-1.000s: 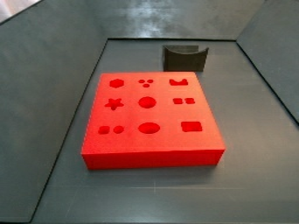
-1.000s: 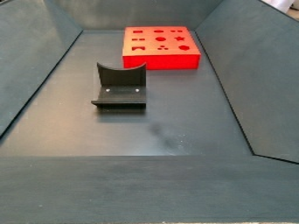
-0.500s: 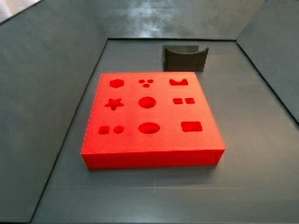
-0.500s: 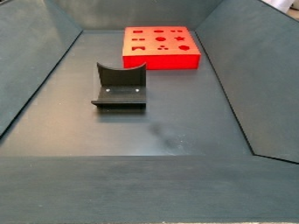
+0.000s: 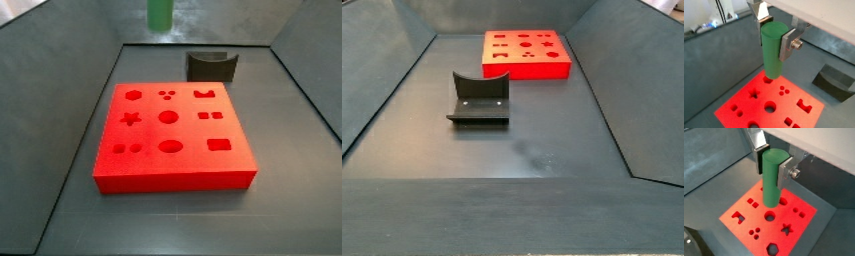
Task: Pick up the round object. Move up. Place the round object on the fixture. Regrasp the round object. Move to above the board. Insert the round object.
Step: Insert the round object.
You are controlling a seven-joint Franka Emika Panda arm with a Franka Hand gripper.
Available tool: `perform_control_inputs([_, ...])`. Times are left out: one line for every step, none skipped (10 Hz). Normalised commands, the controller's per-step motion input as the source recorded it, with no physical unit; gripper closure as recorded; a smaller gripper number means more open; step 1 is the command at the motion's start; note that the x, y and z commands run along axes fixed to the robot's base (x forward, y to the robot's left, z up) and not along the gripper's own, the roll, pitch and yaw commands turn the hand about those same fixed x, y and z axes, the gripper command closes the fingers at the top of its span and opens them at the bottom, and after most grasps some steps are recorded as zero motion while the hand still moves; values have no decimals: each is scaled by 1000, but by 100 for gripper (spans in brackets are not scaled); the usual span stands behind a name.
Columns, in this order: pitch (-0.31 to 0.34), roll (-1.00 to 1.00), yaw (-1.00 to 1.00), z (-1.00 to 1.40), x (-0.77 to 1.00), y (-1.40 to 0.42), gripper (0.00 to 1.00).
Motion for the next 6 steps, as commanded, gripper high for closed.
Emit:
perform_control_inputs([-163, 43, 46, -466, 0, 0, 100])
perform_control_inputs([-4, 0, 0, 0, 0, 0, 100])
perform_control_inputs([-21, 0, 0, 0, 0, 0, 100])
perform_control_inputs([-30, 0, 0, -26, -17, 0, 100])
perform_control_inputs([-56, -13, 0, -80, -9, 0, 100])
perform_control_inputs([-31, -13, 0, -31, 0, 0, 100])
